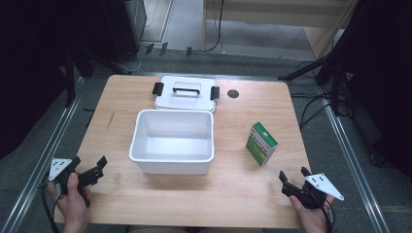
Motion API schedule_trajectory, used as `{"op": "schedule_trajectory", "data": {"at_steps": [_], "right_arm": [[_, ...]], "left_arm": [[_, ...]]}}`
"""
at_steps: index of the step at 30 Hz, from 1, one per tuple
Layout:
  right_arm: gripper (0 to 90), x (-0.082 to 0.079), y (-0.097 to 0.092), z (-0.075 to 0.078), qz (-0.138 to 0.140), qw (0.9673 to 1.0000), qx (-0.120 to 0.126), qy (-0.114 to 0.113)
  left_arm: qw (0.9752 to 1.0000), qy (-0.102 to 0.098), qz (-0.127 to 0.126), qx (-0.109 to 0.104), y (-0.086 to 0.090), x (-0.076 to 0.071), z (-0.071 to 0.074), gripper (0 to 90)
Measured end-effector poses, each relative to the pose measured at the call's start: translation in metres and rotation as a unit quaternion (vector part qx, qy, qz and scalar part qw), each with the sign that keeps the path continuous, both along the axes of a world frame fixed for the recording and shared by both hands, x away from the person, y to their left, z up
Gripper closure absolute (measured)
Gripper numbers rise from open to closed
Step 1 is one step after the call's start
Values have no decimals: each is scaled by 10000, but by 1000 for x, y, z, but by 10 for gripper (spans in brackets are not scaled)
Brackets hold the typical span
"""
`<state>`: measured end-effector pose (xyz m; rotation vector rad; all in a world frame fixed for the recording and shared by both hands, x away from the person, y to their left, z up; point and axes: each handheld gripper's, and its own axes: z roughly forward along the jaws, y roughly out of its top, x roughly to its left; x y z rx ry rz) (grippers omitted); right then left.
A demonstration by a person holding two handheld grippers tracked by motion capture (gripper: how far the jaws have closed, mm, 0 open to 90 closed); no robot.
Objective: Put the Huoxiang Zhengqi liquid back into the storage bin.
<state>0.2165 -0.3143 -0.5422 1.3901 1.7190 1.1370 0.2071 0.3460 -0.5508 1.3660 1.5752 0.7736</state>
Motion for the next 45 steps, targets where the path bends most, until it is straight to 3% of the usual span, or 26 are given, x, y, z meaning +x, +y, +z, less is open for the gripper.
{"op": "schedule_trajectory", "data": {"at_steps": [5,10,13,15,18,22,26,29,31,34,35,36,38,40,42,45], "right_arm": [[274,0,-1,1,-37,10000,-25,46],[343,0,1,4,-91,9996,-57,276],[357,-2,3,10,123,9991,-196,357],[355,1,4,15,354,9975,-231,567],[361,9,5,20,837,9904,-220,1074],[378,12,18,31,821,9865,-733,1215],[334,18,32,44,869,9762,-1225,1564],[380,23,37,54,894,9707,-1362,1765],[384,27,38,61,1004,9651,-1393,1977],[370,35,40,69,1152,9511,-1539,2419],[369,39,41,72,1225,9438,-1644,2592],[366,42,41,74,1275,9392,-1709,2693],[338,49,43,79,1421,9238,-1755,3093],[338,54,44,83,1476,9132,-1772,3360],[342,59,45,88,1480,9056,-1798,3544],[358,67,48,98,1433,8983,-1822,3733]], "left_arm": [[10000,4,-19,48,-2,-2,-1,12],[9999,-79,-48,81,-4,-4,-1,12],[9999,-74,-40,112,-4,-3,-1,13],[9999,-80,-46,79,-4,-4,-1,13],[9999,-97,-44,36,-3,-5,-1,12],[9999,-73,-70,66,-5,-6,-1,12],[9999,-61,-67,86,-5,-6,-1,13],[9999,-45,-60,95,-5,-6,-1,13],[9999,-13,-52,86,-5,-6,-2,13],[9999,5,-51,108,-5,-6,-1,13],[9999,2,-47,96,-5,-6,-1,13],[9999,7,-58,86,-5,-6,-1,13],[9999,9,-70,92,-5,-6,-1,13],[9999,11,-77,87,-5,-6,-2,13],[10000,17,-74,65,-5,-6,-2,13],[9999,29,-78,57,-5,-5,-2,13]]}}
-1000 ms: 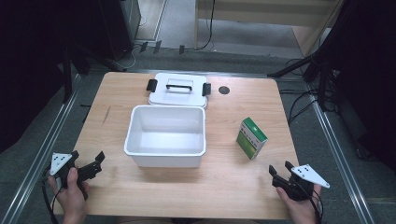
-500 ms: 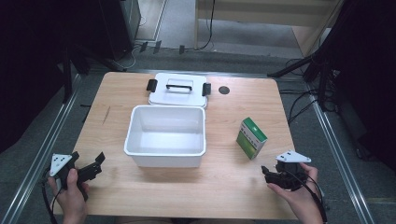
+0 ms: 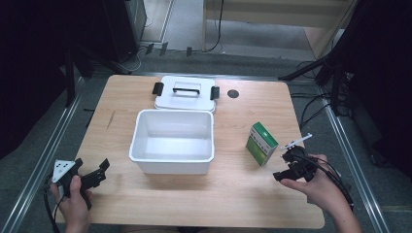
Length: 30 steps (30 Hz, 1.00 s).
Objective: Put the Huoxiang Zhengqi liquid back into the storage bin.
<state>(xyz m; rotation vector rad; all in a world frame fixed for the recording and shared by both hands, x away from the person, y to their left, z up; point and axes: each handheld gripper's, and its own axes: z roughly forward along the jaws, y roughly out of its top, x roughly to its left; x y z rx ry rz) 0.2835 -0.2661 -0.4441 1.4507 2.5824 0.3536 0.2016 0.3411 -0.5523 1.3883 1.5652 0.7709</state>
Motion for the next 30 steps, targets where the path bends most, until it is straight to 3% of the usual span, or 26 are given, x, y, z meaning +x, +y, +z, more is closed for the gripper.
{"op": "schedule_trajectory", "data": {"at_steps": [9,16,30], "right_arm": [[350,20,15,27,-28,9993,-128,363],[344,35,20,38,-72,9987,-95,500],[345,56,39,50,40,9980,-232,580]], "left_arm": [[10000,22,6,-22,0,0,0,12],[10000,43,-10,-7,-1,0,0,13],[10000,51,-33,-79,1,1,0,12]]}}
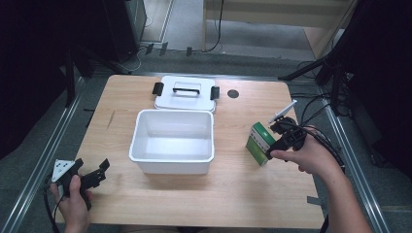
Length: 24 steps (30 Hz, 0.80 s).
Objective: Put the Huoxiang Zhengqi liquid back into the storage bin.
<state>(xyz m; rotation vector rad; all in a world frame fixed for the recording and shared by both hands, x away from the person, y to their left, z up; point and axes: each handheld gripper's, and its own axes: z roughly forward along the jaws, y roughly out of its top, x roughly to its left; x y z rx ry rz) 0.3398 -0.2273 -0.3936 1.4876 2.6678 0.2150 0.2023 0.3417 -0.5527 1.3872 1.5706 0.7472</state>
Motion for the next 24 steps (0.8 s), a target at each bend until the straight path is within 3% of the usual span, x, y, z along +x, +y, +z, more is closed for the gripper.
{"op": "schedule_trajectory", "data": {"at_steps": [14,24], "right_arm": [[390,20,18,0,66,9999,-61,98],[411,35,22,-6,62,9997,-222,-13]], "left_arm": [[10000,21,-7,-15,0,0,0,13],[10000,57,-37,-29,1,0,0,13]]}}
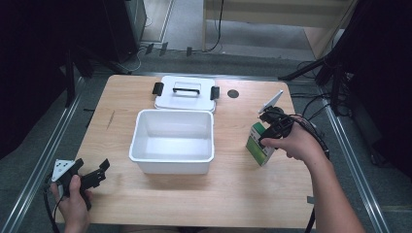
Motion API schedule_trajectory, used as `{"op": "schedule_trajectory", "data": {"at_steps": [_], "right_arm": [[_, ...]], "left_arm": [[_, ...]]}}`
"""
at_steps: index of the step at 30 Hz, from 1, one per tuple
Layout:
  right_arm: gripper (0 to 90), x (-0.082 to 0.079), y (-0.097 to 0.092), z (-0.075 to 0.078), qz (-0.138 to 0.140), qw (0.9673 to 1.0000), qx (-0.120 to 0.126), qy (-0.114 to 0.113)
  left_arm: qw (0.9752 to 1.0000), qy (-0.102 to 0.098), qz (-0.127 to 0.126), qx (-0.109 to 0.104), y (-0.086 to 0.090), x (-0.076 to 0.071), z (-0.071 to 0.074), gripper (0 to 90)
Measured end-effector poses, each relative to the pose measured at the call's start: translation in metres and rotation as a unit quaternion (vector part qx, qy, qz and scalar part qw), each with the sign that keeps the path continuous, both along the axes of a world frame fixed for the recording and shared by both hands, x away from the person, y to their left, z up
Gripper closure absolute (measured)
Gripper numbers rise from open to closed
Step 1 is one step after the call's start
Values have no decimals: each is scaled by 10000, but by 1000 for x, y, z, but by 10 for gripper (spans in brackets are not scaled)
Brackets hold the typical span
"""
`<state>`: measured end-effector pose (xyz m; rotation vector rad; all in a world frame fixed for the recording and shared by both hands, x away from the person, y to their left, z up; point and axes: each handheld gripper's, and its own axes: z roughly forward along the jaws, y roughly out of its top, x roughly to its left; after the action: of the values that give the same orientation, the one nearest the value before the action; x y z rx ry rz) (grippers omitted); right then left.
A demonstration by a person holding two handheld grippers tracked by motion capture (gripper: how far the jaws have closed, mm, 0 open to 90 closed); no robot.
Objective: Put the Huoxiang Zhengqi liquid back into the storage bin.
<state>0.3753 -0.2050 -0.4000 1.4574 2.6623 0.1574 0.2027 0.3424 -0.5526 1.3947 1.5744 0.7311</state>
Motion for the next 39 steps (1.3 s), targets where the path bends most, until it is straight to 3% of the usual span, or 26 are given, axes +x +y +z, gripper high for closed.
{"op": "schedule_trajectory", "data": {"at_steps": [7,11,12,14,17,22,27,30,33,39], "right_arm": [[486,5,2,-5,69,10000,-28,-14],[530,8,1,-9,322,9994,61,53],[577,8,1,-10,347,9993,100,93],[624,8,0,-9,236,9995,147,157],[642,7,-1,-8,335,9993,75,142],[644,3,0,-4,789,9968,-65,-125],[644,-3,1,8,1203,9918,93,-413],[644,-7,4,17,1533,9863,249,-563],[643,-13,9,26,1958,9784,274,-610],[643,-20,18,47,2735,9592,192,-686]], "left_arm": [[10000,0,-3,6,0,0,0,13],[10000,9,-8,6,0,0,0,13],[10000,12,-9,8,0,0,0,13],[10000,29,-2,7,0,0,0,13],[10000,32,-16,19,0,-1,0,13],[10000,15,-22,22,-1,-1,0,13],[10000,19,-19,28,-1,-1,0,13],[10000,28,-28,33,-1,-1,0,13],[10000,24,-28,31,-1,-1,0,13],[10000,13,-20,27,-1,0,0,13]]}}
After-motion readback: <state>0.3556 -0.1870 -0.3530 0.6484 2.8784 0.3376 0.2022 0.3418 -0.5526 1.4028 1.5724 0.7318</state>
